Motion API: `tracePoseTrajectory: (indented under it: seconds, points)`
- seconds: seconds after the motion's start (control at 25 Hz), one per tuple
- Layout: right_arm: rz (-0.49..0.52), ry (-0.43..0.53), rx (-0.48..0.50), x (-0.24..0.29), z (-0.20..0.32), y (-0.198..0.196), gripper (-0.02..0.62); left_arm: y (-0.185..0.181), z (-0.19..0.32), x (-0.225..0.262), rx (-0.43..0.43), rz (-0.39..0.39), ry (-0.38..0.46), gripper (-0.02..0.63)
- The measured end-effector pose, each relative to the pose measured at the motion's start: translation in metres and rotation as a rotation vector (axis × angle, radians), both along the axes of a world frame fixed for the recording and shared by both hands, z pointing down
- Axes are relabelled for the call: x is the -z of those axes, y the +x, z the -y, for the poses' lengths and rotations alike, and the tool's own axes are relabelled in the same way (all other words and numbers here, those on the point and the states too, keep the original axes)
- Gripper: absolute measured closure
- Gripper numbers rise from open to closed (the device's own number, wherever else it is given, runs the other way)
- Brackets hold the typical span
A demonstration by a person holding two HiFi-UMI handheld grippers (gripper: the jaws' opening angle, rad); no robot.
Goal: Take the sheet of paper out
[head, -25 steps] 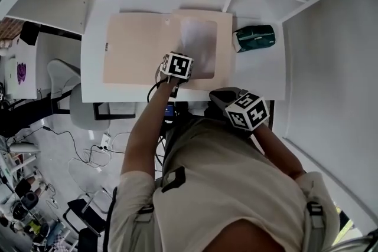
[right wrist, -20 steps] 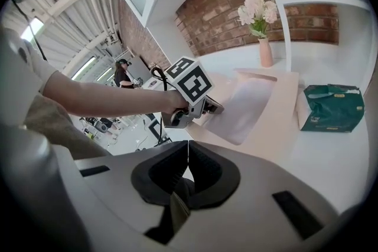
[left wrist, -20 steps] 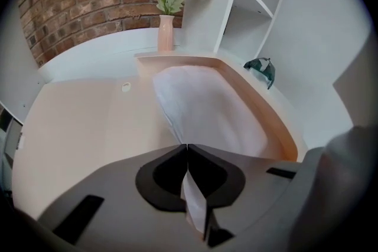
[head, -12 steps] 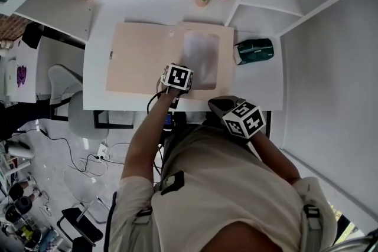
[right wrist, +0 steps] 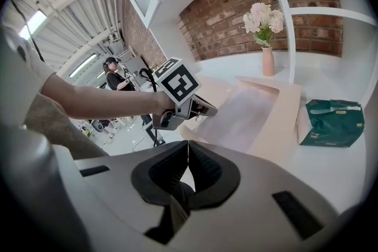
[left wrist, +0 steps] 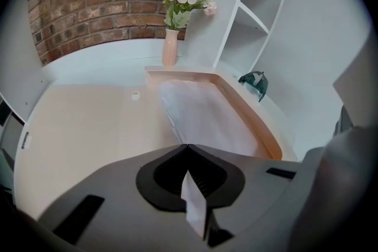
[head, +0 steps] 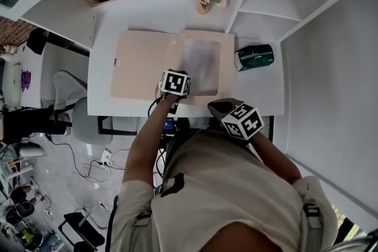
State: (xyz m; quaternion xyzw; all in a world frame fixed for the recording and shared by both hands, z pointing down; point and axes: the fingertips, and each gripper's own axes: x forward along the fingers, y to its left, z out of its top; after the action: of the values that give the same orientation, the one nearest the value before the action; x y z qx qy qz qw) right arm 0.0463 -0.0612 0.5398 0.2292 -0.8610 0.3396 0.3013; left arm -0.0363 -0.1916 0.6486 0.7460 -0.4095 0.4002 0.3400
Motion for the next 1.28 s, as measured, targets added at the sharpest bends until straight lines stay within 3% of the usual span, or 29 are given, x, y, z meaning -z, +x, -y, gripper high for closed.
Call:
tracePoseTrajectory:
  seconds: [1.28]
  points:
    - [0.01,0.003,0.036,0.004,-0.001,-0.016,0.569,-0.033,0.002,0.022,0.045,-0.01,0.048,0.589]
